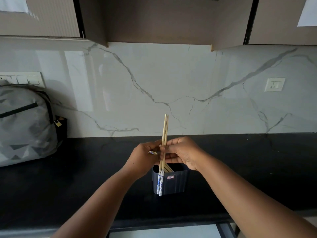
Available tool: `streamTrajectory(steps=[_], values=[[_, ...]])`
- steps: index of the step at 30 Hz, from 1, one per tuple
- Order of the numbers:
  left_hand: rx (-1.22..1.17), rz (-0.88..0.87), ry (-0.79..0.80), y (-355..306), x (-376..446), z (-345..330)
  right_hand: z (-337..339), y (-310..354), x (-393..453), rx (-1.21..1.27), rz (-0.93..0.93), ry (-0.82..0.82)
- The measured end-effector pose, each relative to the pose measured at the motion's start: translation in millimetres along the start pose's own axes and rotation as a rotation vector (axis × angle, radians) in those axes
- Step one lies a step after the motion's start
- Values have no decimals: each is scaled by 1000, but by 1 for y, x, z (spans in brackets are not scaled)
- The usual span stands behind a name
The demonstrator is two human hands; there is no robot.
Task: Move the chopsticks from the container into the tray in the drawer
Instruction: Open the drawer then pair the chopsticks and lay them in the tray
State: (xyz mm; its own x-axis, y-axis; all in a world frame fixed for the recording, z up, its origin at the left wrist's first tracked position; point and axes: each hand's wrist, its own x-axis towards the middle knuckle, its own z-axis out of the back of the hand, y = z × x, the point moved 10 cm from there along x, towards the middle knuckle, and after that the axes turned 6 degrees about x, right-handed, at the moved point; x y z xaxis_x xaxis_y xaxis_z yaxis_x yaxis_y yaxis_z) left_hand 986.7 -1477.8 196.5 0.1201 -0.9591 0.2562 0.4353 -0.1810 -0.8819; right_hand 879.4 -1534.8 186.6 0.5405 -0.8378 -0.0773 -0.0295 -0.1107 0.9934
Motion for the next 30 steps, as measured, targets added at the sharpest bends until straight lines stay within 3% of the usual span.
streamTrajectory(steps=[7, 14, 20, 22, 23, 26, 30], values=[[47, 26, -1, 18, 2, -6, 6, -13, 4, 14, -12, -11], [-119, 95, 42, 31, 3, -15, 9, -22, 8, -39, -2, -28], [-170, 230, 208, 61, -13, -22, 0, -42, 2, -282, 10, 28], [-197, 279, 167, 85, -25, -17, -6, -68, -5, -391, -24, 81], [-134, 295, 82, 99, -32, -9, -9, -88, -11, -455, -53, 124], [409, 279, -174, 135, -54, 21, -17, -159, -32, -669, -151, 267], [830, 177, -19, 177, -68, 1, -25, -256, -62, -1076, -199, 523]])
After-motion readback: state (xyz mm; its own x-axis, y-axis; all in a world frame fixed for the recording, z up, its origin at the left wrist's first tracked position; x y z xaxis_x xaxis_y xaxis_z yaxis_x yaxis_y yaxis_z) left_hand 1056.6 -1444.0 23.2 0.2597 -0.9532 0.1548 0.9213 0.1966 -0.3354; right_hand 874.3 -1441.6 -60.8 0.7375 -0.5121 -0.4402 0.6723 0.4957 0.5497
